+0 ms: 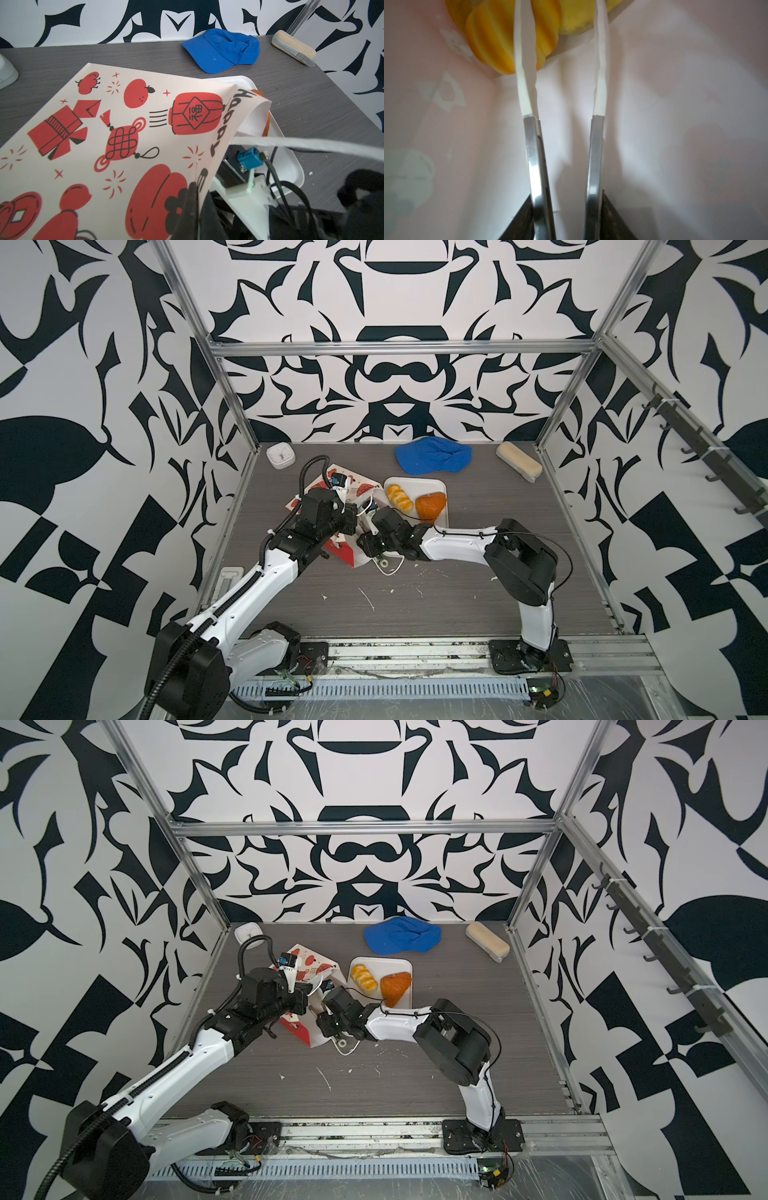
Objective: Take the fake bread out of the paper bag
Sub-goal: 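Push the open tongs deep into the bag toward the remaining yellow bread, then close the tongs with the right gripper around the ridged yellow bread inside the bag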
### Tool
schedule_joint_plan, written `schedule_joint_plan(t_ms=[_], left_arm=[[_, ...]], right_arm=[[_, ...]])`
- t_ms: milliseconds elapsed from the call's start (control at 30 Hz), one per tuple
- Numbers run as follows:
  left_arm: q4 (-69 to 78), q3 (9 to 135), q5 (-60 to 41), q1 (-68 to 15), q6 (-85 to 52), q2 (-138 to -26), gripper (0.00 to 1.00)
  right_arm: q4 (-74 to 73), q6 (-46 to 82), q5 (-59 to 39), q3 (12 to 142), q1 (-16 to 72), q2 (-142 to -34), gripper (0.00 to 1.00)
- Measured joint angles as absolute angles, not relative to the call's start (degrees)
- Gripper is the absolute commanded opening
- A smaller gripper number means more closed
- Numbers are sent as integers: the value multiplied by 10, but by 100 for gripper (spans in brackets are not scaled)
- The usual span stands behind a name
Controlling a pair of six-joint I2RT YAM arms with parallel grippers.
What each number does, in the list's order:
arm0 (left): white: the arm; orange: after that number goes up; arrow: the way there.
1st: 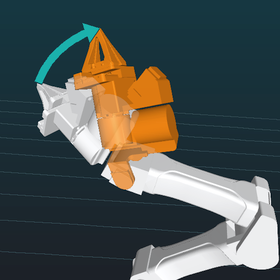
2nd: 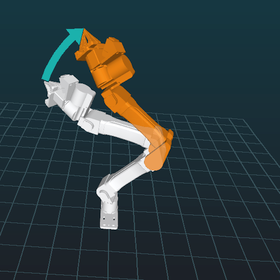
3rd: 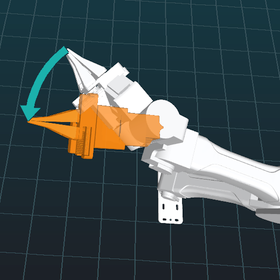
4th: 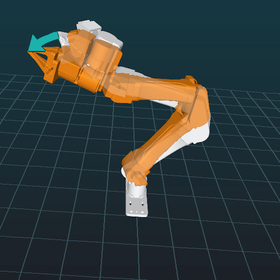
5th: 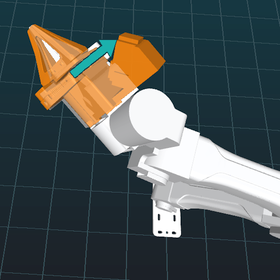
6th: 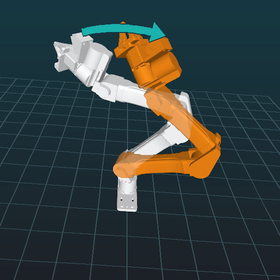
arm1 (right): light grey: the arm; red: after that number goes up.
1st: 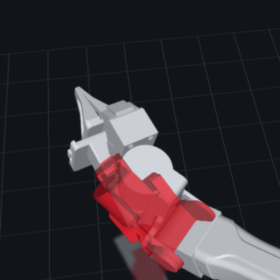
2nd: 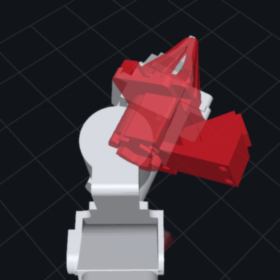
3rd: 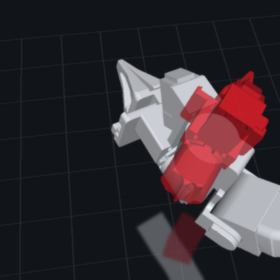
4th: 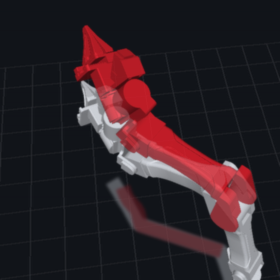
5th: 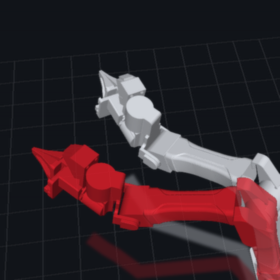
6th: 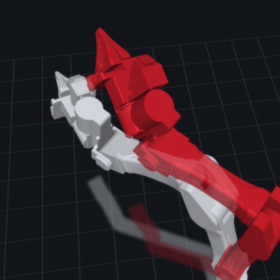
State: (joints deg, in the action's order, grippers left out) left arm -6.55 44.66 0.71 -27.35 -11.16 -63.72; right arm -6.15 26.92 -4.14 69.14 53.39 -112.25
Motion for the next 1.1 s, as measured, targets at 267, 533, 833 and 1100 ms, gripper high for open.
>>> schedule_joint_plan(t_ms=[267,533,833,1100], left_arm=[[-62,446,2,-274,-112,-637,6],[-62,446,-1,-274,-112,-637,6],[-51,446,-3,-274,-112,-637,6],[-47,444,-4,-274,-112,-637,6]], right_arm=[[-78,316,-83,672,520,-1107,46],[-97,337,-110,654,514,-1101,46],[-147,408,-182,647,490,-1101,46],[-200,463,-230,641,462,-1126,47]])
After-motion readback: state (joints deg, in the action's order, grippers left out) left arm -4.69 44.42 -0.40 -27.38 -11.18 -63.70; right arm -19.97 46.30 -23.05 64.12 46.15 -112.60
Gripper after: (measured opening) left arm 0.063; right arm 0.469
